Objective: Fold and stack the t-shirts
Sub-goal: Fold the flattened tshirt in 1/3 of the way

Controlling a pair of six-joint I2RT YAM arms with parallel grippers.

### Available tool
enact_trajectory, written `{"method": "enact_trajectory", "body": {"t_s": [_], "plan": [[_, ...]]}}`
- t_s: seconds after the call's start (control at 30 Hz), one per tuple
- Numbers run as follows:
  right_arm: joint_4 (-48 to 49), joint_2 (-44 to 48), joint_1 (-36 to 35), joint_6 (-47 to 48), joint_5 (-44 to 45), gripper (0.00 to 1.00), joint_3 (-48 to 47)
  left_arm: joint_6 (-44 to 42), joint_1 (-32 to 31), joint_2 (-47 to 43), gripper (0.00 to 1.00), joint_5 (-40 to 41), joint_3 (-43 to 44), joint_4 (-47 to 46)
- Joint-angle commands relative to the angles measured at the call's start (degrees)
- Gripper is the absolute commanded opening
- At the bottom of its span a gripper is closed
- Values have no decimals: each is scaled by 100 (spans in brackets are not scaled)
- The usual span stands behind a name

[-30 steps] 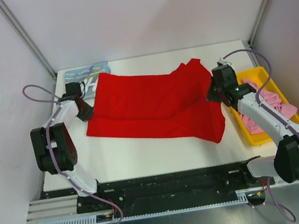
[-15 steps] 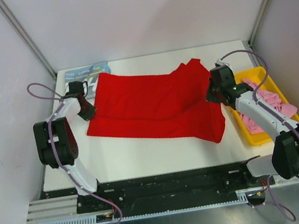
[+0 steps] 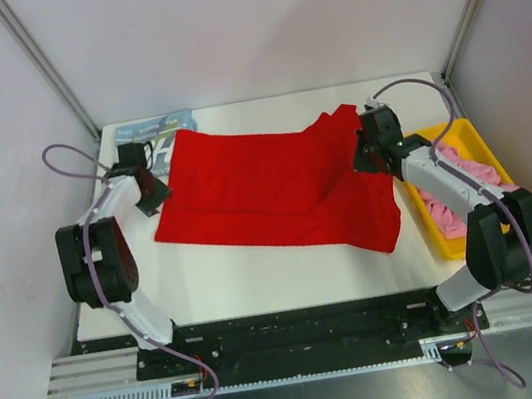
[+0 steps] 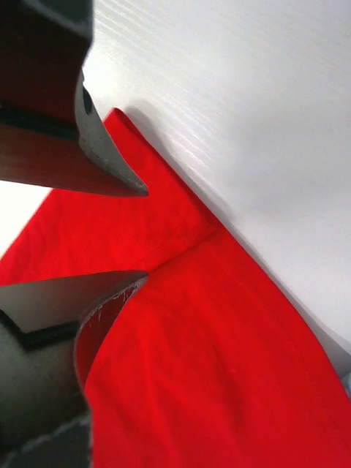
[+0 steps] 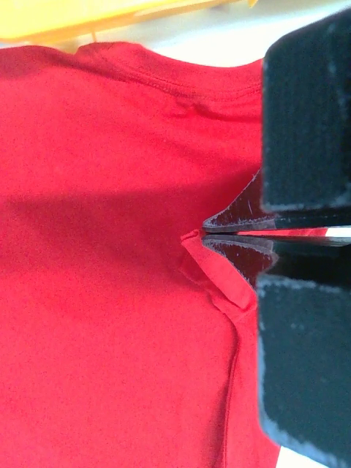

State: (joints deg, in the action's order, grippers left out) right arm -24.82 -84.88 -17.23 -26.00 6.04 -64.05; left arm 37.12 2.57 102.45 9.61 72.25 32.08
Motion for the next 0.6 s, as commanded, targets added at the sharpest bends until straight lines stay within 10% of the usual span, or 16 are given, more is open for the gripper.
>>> {"method": "enact_trajectory", "body": {"t_s": [0.0, 0.57], "plan": [[220, -309, -69, 221, 14, 0, -414, 95, -37, -818, 46, 93, -439, -52], [137, -1362, -66, 388, 314, 0, -1123, 717, -46, -532, 31, 29, -1592, -183]]}}
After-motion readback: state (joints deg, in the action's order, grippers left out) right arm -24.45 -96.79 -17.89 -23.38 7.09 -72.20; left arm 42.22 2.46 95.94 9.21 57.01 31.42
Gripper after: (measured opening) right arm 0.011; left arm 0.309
